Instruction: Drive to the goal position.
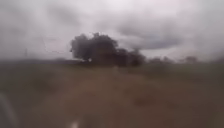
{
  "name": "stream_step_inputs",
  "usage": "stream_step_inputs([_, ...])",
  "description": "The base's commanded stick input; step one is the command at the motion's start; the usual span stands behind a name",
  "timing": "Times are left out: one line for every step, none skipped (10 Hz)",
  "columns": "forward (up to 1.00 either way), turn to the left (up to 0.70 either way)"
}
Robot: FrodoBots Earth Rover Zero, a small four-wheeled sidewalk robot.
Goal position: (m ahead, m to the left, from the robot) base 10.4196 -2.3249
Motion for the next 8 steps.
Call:
stream_step_inputs([0.70,0.00])
stream_step_inputs([0.70,0.00])
stream_step_inputs([0.70,0.00])
stream_step_inputs([0.70,0.00])
stream_step_inputs([0.70,0.00])
stream_step_inputs([0.70,0.00])
stream_step_inputs([0.70,0.00])
stream_step_inputs([0.70,0.00])
